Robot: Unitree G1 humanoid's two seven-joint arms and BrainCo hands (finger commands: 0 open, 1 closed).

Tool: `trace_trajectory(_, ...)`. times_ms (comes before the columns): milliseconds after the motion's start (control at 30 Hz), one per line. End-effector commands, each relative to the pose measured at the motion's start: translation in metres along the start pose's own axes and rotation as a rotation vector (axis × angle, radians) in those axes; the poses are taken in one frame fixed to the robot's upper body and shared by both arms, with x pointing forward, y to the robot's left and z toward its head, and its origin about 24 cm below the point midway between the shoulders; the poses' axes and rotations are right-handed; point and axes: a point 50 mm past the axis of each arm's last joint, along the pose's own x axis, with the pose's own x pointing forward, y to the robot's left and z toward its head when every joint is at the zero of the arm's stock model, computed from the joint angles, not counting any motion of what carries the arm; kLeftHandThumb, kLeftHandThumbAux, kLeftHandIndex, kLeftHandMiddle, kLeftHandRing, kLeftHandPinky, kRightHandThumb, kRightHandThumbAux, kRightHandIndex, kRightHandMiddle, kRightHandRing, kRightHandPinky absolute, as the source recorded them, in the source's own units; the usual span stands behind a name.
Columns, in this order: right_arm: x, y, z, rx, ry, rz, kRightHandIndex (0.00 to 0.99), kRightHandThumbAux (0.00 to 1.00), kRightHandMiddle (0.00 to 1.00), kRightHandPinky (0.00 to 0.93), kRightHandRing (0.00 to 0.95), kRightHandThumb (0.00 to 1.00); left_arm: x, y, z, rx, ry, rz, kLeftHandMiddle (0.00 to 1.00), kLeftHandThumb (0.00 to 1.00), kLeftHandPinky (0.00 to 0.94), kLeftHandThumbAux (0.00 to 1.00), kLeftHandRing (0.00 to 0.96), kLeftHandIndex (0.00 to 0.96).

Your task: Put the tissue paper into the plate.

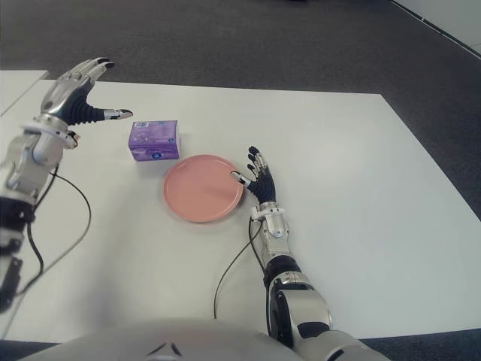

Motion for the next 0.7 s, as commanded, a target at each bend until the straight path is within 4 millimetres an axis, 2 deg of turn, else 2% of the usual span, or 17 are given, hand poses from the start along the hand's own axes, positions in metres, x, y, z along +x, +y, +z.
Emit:
trace_trajectory(33,-0.046,0.006,-0.046,0.073,0.225,-0.046,0.062,0.706,0.030,0.055,0.013,0.096,0.007,-0.031,-0.011,0.312,-0.036,-0.177,0.000,0.085,0.000,0.379,0.000,0.000)
trace_trajectory(133,-0.047,0.005,-0.046,0.073,0.227,-0.047,0.062,0.706,0.030,0.055,0.013,0.096,0.007,-0.042,-0.013,0.437,-0.065,-0.224,0.000,0.084,0.000,0.345,0.000,0.000)
trace_trajectory(333,-0.047,0.003,-0.046,0.073,0.229,-0.048,0.062,0.706,0.030,0.055,0.013,0.096,0.012,-0.051,-0.011,0.593,-0.132,-0.251,0.000,0.085,0.000,0.297,0.000,0.000)
trace_trajectory(700,-0.047,0.001,-0.047,0.074,0.232,-0.048,0.062,0.706,0.030,0.055,0.013,0.096,0.017,-0.068,0.000,0.741,-0.218,-0.300,0.000,0.095,0.000,0.261,0.000,0.000)
